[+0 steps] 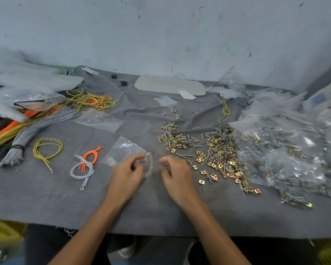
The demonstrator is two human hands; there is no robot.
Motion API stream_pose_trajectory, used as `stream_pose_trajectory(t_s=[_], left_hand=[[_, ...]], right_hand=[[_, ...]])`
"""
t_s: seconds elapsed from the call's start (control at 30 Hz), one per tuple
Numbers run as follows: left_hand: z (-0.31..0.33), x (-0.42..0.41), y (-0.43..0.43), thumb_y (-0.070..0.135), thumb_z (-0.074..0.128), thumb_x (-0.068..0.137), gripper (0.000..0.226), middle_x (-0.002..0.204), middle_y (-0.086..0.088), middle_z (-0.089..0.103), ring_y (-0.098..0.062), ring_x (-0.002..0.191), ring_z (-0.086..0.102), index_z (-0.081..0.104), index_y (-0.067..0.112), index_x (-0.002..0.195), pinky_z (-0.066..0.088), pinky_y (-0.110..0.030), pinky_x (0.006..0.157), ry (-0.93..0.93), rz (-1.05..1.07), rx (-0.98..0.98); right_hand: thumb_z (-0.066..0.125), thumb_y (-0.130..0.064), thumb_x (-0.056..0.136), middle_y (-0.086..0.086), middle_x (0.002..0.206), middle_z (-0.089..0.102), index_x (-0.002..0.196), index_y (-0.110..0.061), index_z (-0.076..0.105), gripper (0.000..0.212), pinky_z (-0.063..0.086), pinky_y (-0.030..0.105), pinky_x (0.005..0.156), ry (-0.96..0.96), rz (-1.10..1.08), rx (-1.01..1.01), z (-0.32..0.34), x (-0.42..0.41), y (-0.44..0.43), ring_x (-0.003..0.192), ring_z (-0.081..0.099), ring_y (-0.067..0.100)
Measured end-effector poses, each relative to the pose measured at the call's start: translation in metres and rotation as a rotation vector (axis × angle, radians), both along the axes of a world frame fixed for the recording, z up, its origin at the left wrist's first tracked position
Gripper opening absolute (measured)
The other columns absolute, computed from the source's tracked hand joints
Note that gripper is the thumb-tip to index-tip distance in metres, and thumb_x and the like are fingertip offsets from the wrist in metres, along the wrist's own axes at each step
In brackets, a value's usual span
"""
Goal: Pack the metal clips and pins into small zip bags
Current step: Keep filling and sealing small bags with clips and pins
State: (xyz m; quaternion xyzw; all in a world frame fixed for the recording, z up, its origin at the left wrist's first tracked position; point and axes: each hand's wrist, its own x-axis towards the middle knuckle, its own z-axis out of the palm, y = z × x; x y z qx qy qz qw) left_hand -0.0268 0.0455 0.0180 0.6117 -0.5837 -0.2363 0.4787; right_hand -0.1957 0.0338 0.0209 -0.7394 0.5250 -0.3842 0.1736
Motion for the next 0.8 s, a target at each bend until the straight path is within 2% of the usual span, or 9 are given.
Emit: stream_pose_trajectory(t_s=[0.07, 0.13, 0.3, 0.4, 0.47, 0.53, 0.6, 0.67, 0.8], left_hand=[[-0.001, 0.0, -0.002, 0.002, 0.057, 0.09, 0.036, 0.066, -0.004, 0.059, -0.016, 0.061, 0.055, 0.073, 0.022, 0.115, 0.043, -0.022, 0.061, 0.002, 0.003, 0.016], [0.0, -0.001, -0.002, 0.009, 0.056, 0.089, 0.034, 0.069, -0.009, 0.061, -0.021, 0.064, 0.057, 0.073, 0.023, 0.115, 0.044, -0.026, 0.063, 0.012, -0.008, 0.026], [0.0, -0.002, -0.002, 0.014, 0.054, 0.087, 0.034, 0.071, -0.014, 0.063, -0.028, 0.068, 0.06, 0.073, 0.024, 0.114, 0.044, -0.028, 0.063, 0.037, -0.013, 0.033], [-0.001, -0.001, -0.002, 0.001, 0.055, 0.091, 0.037, 0.073, -0.016, 0.065, -0.03, 0.071, 0.061, 0.073, 0.023, 0.115, 0.046, -0.03, 0.065, 0.035, -0.008, 0.045], [0.0, -0.001, -0.001, 0.001, 0.054, 0.091, 0.037, 0.075, -0.016, 0.066, -0.03, 0.072, 0.061, 0.073, 0.022, 0.115, 0.048, -0.034, 0.067, 0.034, -0.004, 0.052], [0.001, -0.001, -0.001, 0.001, 0.054, 0.091, 0.036, 0.076, -0.016, 0.067, -0.03, 0.072, 0.062, 0.073, 0.022, 0.114, 0.048, -0.035, 0.068, 0.035, 0.002, 0.054], [0.001, -0.002, -0.001, 0.001, 0.054, 0.091, 0.036, 0.076, -0.015, 0.067, -0.029, 0.071, 0.062, 0.073, 0.023, 0.113, 0.048, -0.034, 0.068, 0.037, 0.005, 0.05], [0.003, -0.003, 0.0, 0.005, 0.054, 0.091, 0.034, 0.075, -0.014, 0.067, -0.027, 0.069, 0.061, 0.073, 0.022, 0.113, 0.048, -0.034, 0.068, 0.046, -0.003, 0.049], [0.007, -0.002, 0.003, 0.025, 0.046, 0.081, 0.042, 0.075, -0.011, 0.068, -0.02, 0.068, 0.061, 0.073, 0.022, 0.114, 0.049, -0.034, 0.069, 0.066, -0.02, 0.055]], right_hand=[[0.061, -0.007, 0.092, -0.001, 0.106, 0.068, 0.106, -0.018, 0.07, 0.021, 0.046, 0.039, 0.092, 0.118, -0.117, -0.044, 0.003, -0.028, -0.007, 0.103, 0.055, 0.022], [0.059, -0.009, 0.095, -0.001, 0.11, 0.067, 0.108, -0.02, 0.072, 0.021, 0.044, 0.036, 0.091, 0.176, -0.178, -0.017, 0.006, -0.052, -0.013, 0.105, 0.052, 0.024], [0.051, -0.034, 0.101, -0.003, 0.123, 0.055, 0.125, -0.035, 0.065, 0.027, 0.035, 0.034, 0.098, 0.489, -0.145, 0.087, 0.01, -0.068, -0.022, 0.111, 0.043, 0.023], [0.052, -0.037, 0.101, -0.003, 0.122, 0.056, 0.117, -0.032, 0.067, 0.023, 0.032, 0.033, 0.098, 0.553, -0.143, 0.051, 0.014, -0.062, -0.024, 0.112, 0.043, 0.024], [0.053, -0.036, 0.1, -0.003, 0.119, 0.057, 0.11, -0.028, 0.066, 0.018, 0.031, 0.033, 0.098, 0.547, -0.132, 0.061, 0.018, -0.056, -0.026, 0.112, 0.043, 0.024], [0.054, -0.03, 0.1, -0.004, 0.111, 0.061, 0.104, -0.024, 0.063, 0.012, 0.035, 0.036, 0.096, 0.467, -0.099, 0.066, 0.018, -0.048, -0.026, 0.107, 0.048, 0.023], [0.055, -0.025, 0.099, -0.009, 0.097, 0.064, 0.098, -0.023, 0.059, 0.004, 0.043, 0.035, 0.086, 0.187, -0.059, 0.137, 0.018, -0.037, -0.02, 0.095, 0.055, 0.016], [0.057, -0.022, 0.097, -0.012, 0.087, 0.065, 0.095, -0.027, 0.06, 0.006, 0.047, 0.029, 0.077, -0.1, -0.021, 0.215, 0.016, -0.022, -0.012, 0.084, 0.059, 0.005], [0.059, -0.013, 0.095, -0.011, 0.088, 0.071, 0.094, -0.031, 0.065, 0.02, 0.052, 0.027, 0.083, -0.358, 0.031, 0.27, 0.01, 0.013, -0.005, 0.086, 0.066, 0.003]])
